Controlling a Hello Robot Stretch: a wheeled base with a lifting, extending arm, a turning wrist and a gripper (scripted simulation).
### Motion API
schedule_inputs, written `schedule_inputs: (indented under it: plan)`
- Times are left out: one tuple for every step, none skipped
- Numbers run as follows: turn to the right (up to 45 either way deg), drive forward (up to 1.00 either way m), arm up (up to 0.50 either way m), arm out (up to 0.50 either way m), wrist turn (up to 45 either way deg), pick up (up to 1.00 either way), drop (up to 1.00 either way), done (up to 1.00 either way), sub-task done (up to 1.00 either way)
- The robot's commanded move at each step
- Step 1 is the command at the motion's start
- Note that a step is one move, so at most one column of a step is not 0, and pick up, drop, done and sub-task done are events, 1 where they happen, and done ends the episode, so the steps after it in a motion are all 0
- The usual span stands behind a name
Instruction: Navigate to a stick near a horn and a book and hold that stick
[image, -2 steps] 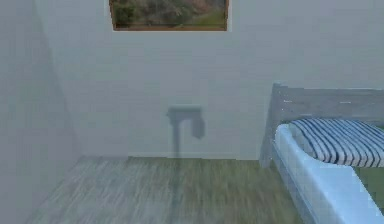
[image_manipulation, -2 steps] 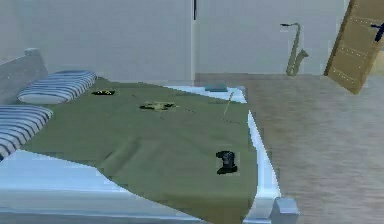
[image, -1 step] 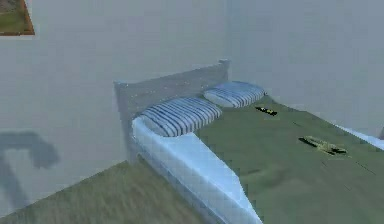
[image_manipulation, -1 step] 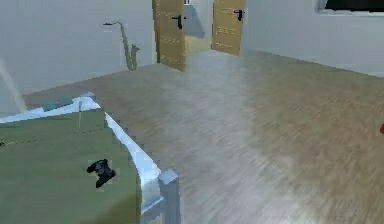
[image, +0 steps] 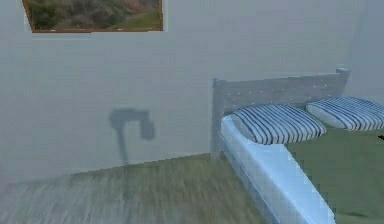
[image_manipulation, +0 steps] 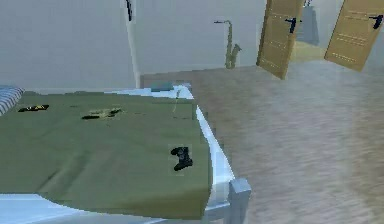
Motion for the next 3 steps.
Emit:
schedule_inputs:
  plan:
    - [-3.0, 0.00, 0.00, 0.00, 0.0, 0.00, 0.00, 0.00, 0.00]
    - [45.0, 0.00, 0.00, 0.00, 0.0, 0.00, 0.00, 0.00, 0.00]
    - [45.0, 0.00, 0.00, 0.00, 0.0, 0.00, 0.00, 0.00, 0.00]
